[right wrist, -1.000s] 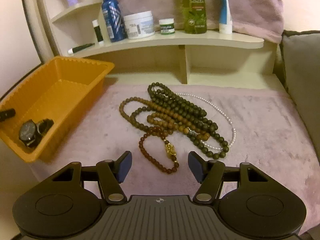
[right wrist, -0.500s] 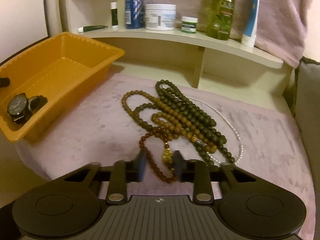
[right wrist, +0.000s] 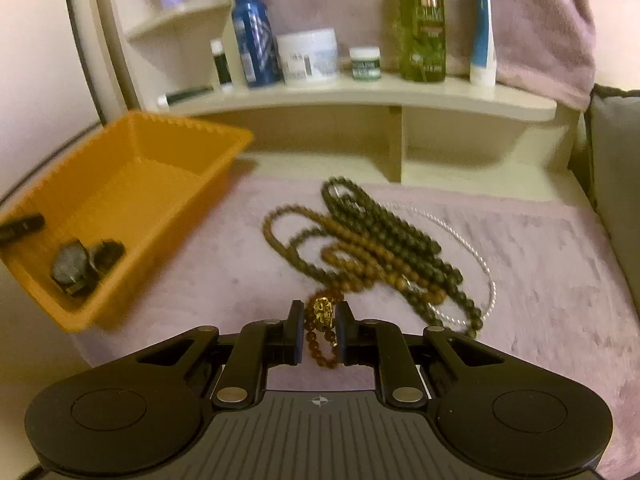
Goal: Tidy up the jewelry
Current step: 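Reach the right tool into the bead pile and grasp a gold pendant strand, then carry the brown bead strand into the orange tray and open the right tool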
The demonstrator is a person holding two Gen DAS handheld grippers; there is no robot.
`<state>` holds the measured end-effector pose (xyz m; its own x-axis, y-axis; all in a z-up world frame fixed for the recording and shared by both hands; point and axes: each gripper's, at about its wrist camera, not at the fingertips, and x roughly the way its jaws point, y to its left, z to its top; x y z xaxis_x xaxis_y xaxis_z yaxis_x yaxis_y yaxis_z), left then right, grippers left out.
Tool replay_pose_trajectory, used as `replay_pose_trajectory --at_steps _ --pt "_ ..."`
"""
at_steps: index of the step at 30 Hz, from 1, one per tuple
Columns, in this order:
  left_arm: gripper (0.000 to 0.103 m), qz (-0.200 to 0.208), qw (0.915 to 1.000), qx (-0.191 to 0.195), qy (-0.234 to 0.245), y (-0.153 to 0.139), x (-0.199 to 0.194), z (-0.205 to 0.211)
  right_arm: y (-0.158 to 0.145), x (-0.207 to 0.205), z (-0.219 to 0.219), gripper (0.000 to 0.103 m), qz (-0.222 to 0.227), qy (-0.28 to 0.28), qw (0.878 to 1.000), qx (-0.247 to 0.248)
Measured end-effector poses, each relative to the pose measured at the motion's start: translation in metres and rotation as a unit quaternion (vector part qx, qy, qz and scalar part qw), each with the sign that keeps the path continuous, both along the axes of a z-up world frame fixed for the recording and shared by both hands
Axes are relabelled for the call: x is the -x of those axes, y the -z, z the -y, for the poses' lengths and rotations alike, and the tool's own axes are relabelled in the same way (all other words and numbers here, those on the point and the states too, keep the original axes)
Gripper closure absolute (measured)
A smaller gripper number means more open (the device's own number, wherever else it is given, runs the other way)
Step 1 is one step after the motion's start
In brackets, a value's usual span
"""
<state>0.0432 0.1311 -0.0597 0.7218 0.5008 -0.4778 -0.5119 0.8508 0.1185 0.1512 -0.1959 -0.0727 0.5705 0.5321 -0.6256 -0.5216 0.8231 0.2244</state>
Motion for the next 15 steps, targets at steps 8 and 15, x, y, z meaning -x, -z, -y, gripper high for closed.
replay_pose_trajectory --at_steps 8,15 --pt "0.081 0.0 1.0 0.0 0.0 0.0 0.0 0.0 -0.03 0.004 -0.015 0.096 0.011 -0.027 0.998 -0.049" --pt "0.082 0.001 1.0 0.0 0.0 0.0 0.0 0.001 -0.031 -0.004 -0.026 0.096 0.024 -0.019 0.998 -0.055"
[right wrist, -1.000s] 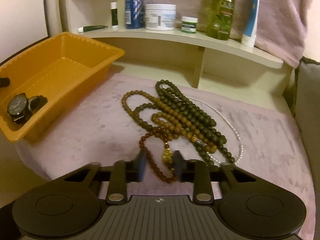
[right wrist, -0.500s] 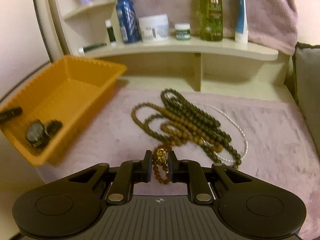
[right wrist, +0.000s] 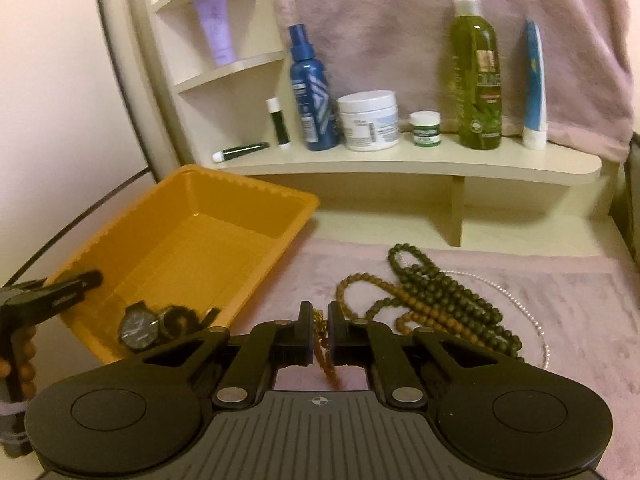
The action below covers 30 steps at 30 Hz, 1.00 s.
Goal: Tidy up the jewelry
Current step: 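Carry the brown bead strand into the orange tray and open the right tool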
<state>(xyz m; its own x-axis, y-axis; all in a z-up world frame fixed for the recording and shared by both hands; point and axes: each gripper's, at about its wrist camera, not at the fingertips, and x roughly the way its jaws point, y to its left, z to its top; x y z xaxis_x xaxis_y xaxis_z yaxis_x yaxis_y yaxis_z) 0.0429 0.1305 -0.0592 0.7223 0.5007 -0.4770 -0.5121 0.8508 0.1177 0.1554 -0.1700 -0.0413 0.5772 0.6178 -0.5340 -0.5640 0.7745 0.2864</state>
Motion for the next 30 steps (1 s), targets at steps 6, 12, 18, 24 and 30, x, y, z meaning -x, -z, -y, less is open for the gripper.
replay_pose_trajectory --at_steps 6,12,18,24,30 --pt "0.082 0.001 1.0 0.001 -0.001 -0.001 0.0 0.001 -0.005 -0.008 0.021 0.096 -0.002 0.029 0.999 -0.023" --pt "0.082 0.0 1.0 0.0 0.001 -0.001 0.001 0.0 -0.016 -0.001 0.018 0.096 0.004 0.021 0.999 -0.035" --pt "0.082 0.0 1.0 0.001 0.001 -0.002 0.001 0.0 -0.03 0.009 0.002 0.096 0.005 -0.019 0.998 -0.066" --pt "0.082 0.0 1.0 0.002 0.0 -0.002 0.001 0.0 -0.038 0.015 -0.03 0.096 0.001 -0.066 0.994 -0.092" --pt "0.082 0.002 1.0 0.005 0.001 -0.003 0.001 0.0 -0.033 0.016 -0.079 0.096 -0.004 -0.107 0.99 -0.094"
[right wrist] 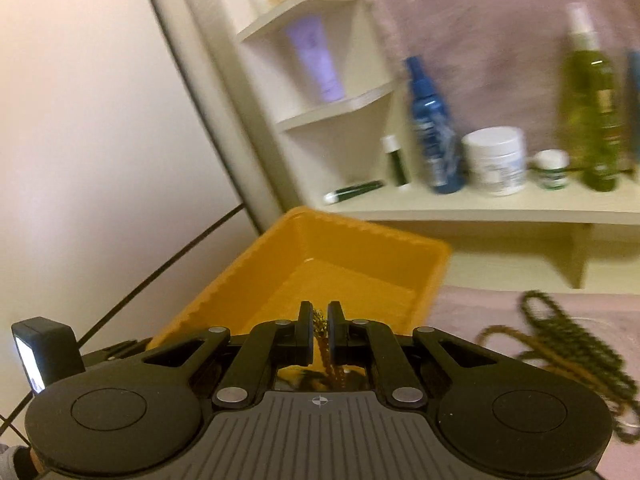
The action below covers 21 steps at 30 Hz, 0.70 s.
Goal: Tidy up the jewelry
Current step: 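Carry the brown bead strand into the orange tray and open the right tool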
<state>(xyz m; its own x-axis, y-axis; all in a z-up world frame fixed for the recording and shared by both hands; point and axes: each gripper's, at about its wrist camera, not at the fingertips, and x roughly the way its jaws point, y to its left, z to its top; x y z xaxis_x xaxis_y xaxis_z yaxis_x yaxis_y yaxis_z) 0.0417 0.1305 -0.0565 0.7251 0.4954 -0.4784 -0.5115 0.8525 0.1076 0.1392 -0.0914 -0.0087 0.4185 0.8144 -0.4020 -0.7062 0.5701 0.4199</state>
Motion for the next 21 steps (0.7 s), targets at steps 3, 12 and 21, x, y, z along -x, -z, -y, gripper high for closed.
replay_pose_trajectory --at_steps 3,12,21 --pt "0.082 0.0 1.0 0.002 0.001 0.0 0.0 0.0 0.01 -0.001 -0.022 0.096 -0.006 -0.01 1.0 0.007" --pt "0.082 0.0 1.0 0.004 0.0 0.0 0.0 0.0 0.035 -0.01 -0.054 0.096 -0.014 -0.025 0.998 0.049" --pt "0.082 -0.001 1.0 0.004 0.0 0.0 0.0 0.0 0.037 -0.003 -0.038 0.052 -0.008 -0.02 0.998 0.065"
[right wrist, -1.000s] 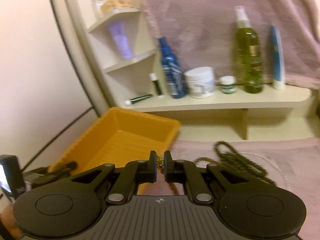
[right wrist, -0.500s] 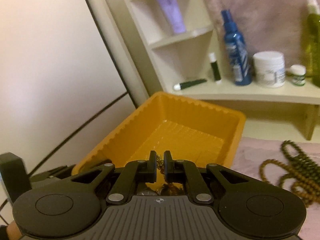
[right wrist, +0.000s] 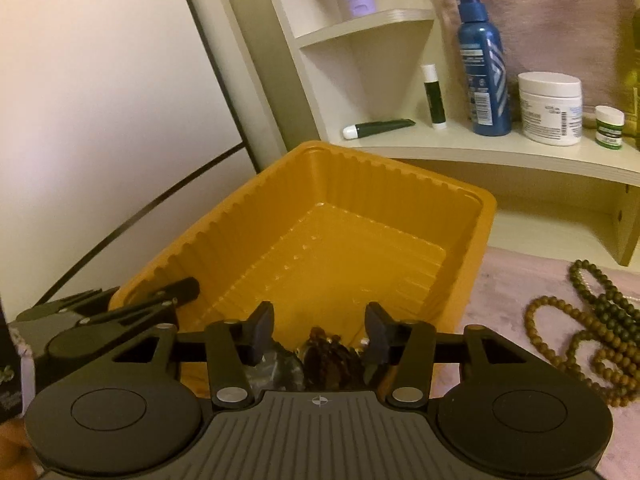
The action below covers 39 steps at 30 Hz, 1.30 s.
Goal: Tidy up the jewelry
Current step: 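Carry the brown bead strand into the orange tray and open the right tool, then return the right tool to the pile and grasp a brown bead bracelet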
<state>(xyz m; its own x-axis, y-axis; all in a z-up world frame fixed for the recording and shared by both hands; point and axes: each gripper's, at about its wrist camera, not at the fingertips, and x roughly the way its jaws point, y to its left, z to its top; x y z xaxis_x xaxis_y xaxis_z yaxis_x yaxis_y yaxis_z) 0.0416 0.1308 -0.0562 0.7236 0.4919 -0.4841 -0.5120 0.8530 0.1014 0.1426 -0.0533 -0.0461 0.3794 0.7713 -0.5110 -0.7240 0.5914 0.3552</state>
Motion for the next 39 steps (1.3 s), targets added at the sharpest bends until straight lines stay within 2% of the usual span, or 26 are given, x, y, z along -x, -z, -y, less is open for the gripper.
replay_pose_trajectory --at_steps 6,14,20,26,34,37,39 --pt "0.082 0.0 1.0 0.0 0.0 0.0 0.0 0.0 0.002 0.004 0.04 0.052 -0.011 0.033 0.999 0.006" --pt "0.081 -0.002 1.0 -0.002 0.0 0.001 -0.001 -0.001 0.02 -0.002 0.115 0.052 -0.031 0.12 0.991 0.043" --pt "0.081 -0.005 1.0 -0.006 -0.001 0.001 -0.002 0.0 0.032 -0.01 0.16 0.052 -0.008 0.164 0.982 0.088" --pt "0.081 -0.007 0.9999 -0.008 -0.001 0.0 -0.002 0.0 0.037 -0.022 0.172 0.052 0.033 0.163 0.978 0.129" --pt "0.081 -0.009 0.9999 -0.01 0.0 0.001 -0.003 0.0 0.048 -0.032 0.15 0.053 0.112 0.108 0.97 0.187" --pt "0.081 -0.009 0.9999 -0.01 -0.001 0.001 -0.003 0.001 0.055 -0.037 0.139 0.063 0.124 0.089 0.966 0.207" --pt "0.081 -0.009 0.9999 -0.009 -0.001 0.001 -0.003 0.001 0.059 -0.038 0.134 0.083 0.132 0.076 0.964 0.219"
